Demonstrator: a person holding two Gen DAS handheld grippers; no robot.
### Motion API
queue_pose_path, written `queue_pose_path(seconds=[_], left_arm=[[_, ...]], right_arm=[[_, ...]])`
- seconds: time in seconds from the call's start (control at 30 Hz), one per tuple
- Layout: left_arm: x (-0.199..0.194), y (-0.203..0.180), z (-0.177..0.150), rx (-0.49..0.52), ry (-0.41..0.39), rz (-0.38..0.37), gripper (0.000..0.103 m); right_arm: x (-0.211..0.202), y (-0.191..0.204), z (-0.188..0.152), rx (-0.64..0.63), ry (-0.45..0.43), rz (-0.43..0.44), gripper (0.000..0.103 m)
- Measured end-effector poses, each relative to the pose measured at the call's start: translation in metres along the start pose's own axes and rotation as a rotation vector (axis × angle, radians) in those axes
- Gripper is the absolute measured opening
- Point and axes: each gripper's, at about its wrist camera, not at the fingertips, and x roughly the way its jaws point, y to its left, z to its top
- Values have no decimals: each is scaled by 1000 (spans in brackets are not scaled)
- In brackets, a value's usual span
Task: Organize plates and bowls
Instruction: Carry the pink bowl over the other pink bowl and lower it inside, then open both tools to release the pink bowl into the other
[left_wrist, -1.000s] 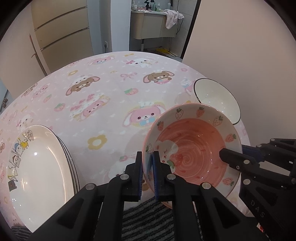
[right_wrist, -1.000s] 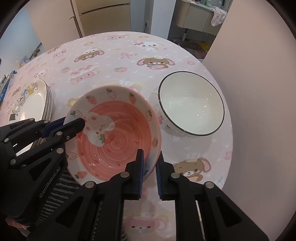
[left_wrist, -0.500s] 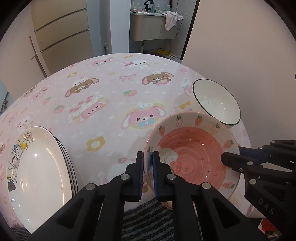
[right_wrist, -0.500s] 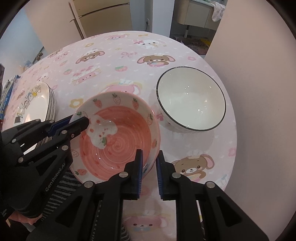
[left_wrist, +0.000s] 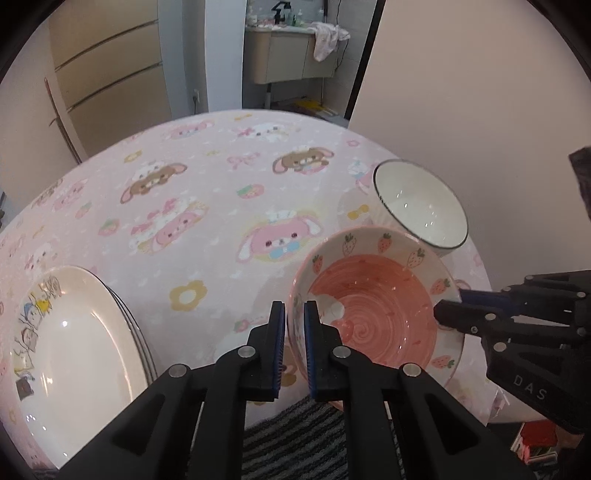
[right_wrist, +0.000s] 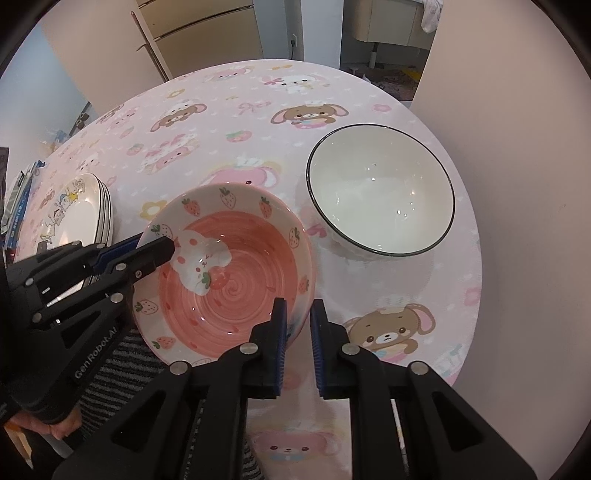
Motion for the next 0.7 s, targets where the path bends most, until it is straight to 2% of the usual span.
queue_pose_path(seconds=[0.1, 0.33, 0.4, 0.53, 0.57, 0.63, 0.7], left_arm=[[-10, 5, 4, -21, -16, -26, 10], [-35, 4, 6, -19, -62, -31, 13], [-45, 2, 7, -12, -80, -35, 21], [-75, -3, 6, -6, -168, -32, 68], [-82, -4, 6, -5, -192, -32, 72], [-96, -8, 7, 0, -226, -29, 72], [-109, -12, 9, 6, -247, -35, 77]], right_arm=[[-5, 1, 1, -4, 14, 0, 12], [-33, 1, 2, -16, -42, 26, 12], [-39, -2, 2, -12, -47, 29, 12], [-53, -6, 0, -10, -63, 13, 12], [-58, -7, -1, -7, -71, 13, 12], [-67, -11, -2, 1, -90, 18, 12], [-75, -16, -2, 11, -107, 20, 12]])
